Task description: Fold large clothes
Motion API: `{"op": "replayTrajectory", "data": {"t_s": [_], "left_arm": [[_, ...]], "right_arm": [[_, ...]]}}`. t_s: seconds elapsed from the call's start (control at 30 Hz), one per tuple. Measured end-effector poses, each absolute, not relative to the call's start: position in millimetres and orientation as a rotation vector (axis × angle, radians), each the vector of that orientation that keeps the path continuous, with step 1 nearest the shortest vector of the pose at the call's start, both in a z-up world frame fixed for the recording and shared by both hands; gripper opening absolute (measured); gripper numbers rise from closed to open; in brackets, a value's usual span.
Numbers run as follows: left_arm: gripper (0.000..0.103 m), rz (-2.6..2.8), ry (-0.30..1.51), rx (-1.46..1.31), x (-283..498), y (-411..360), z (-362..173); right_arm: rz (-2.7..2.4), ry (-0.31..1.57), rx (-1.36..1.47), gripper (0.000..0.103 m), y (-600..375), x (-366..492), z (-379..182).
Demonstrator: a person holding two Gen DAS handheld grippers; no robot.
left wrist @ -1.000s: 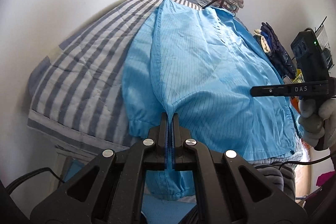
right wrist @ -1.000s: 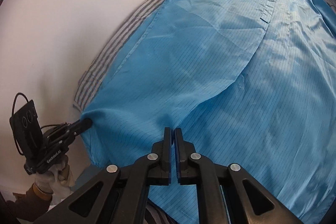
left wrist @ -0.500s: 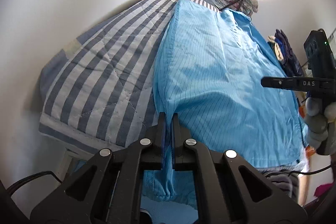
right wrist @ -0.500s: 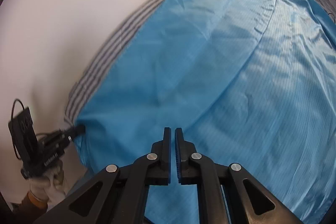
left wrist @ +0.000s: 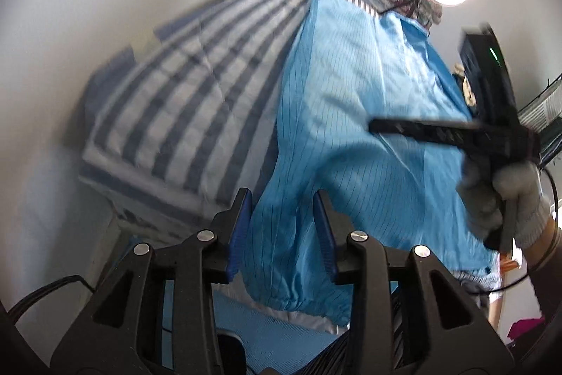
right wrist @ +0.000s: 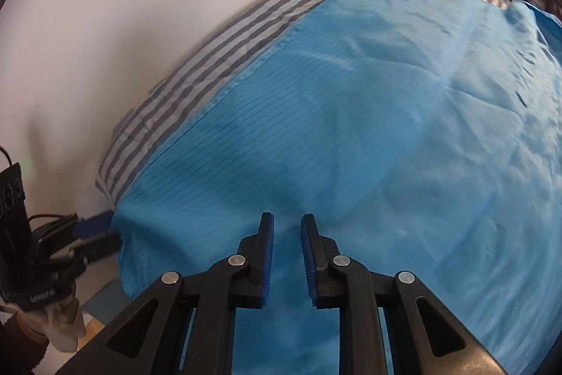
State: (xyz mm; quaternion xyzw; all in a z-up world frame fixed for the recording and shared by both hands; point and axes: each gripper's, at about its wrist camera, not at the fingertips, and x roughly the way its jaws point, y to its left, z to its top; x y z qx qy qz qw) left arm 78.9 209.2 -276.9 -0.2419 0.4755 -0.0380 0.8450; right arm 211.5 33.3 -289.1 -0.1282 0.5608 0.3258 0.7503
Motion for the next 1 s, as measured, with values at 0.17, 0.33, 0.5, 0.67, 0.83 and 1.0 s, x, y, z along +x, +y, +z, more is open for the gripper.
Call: {"op": "replayTrajectory", "data": {"t_s": [0.17,0.33,0.5,0.67,0.83,1.0], "left_arm": [[0.014,-0.074,1.013,-0.504,70,206,-282],[0.012,-0.053,0.978,-0.541,59,217,-273],[0.023,-0.085,0.97,-0.577,60,230,-265],[0.045,-0.137,0.96,-0.595,79,229,-259],[0.045,-0.137,0.987,-0.621,110,231,-268],[0.045,-0.127,1.013,-0.609,134,227,-280]], "right_arm": [[0.681,1.199,-0.294,0.015,51,222,-298],[0.688,1.191,-0.308,0.019,54,216,-287],[0.755,1.175,-0.305,0.026,56,191,-263],[0.734,1.176,-0.29,0.028,52,186,-253],[0.69,1.196,-0.235,0.028,35,189,-256],[0.612,1.194,-0.173,0.03,19,197,-270]]}}
